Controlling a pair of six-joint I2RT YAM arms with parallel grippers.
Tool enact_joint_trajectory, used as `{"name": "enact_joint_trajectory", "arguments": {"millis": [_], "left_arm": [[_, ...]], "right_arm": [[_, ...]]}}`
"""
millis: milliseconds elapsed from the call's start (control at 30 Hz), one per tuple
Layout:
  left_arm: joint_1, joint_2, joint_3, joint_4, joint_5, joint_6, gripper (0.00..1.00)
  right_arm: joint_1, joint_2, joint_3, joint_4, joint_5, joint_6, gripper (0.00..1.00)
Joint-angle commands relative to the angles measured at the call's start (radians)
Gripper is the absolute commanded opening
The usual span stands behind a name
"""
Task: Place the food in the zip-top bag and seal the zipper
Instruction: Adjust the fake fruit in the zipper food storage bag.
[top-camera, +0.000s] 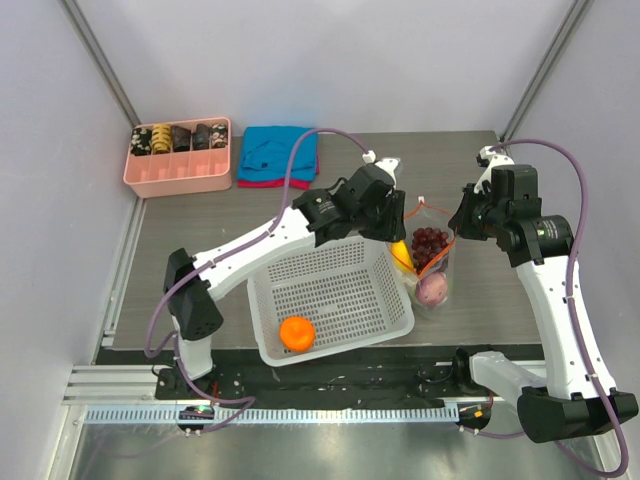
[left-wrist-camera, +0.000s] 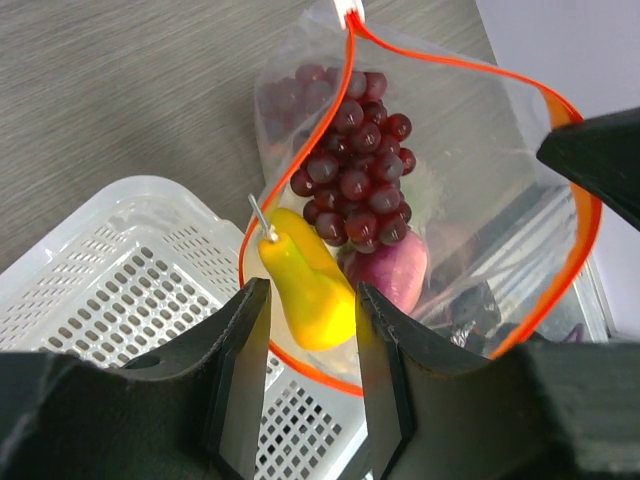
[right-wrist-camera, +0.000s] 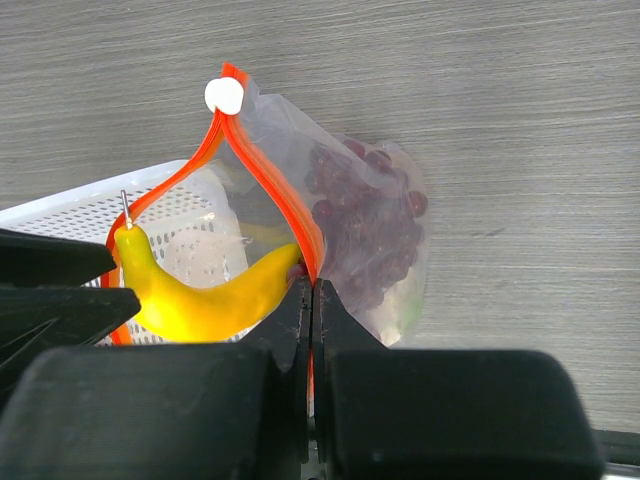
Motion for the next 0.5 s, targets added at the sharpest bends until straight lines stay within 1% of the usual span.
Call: {"name": "enact_joint_trajectory", "arguments": {"millis": [0,233,300,333,400,433,467], "left_arm": [[-0.001,0.028,0.061,-0.001,-0.039,-0.017,0.43],[-0.007,0.056,0.098,-0.007,-0.02,-0.036,0.43],[-0.007,0.051,0.112,-0.005,-0.015,-0.033,0.35],[-0.007,0.046,0.116,-0.001,-0.006,-0.031,0.26],[-0.009,0.04,0.138,0.001,0.002,-0.019,0.16],[-0.009,0.037,0.144,-0.001,0.008,-0.017,0.07],[-0.012,0.033,0.148,0.007,0.01,-0.016,0.03]], "right_arm": [[0.004,-0.031,0.019,0.066,-0.012,0.006,0.01],[0.004,-0.031,0.014,0.067,-0.013,0.004,0.01],[0.003,-0.03,0.014,0.067,-0.015,0.006,0.01],[0.003,-0.03,0.014,0.067,-0.016,0.004,0.01],[0.003,-0.026,0.013,0.069,-0.016,0.006,0.01],[0.003,-0.025,0.013,0.07,-0.018,0.004,0.01],[0.003,-0.025,0.014,0.07,-0.019,0.007,0.01]]}}
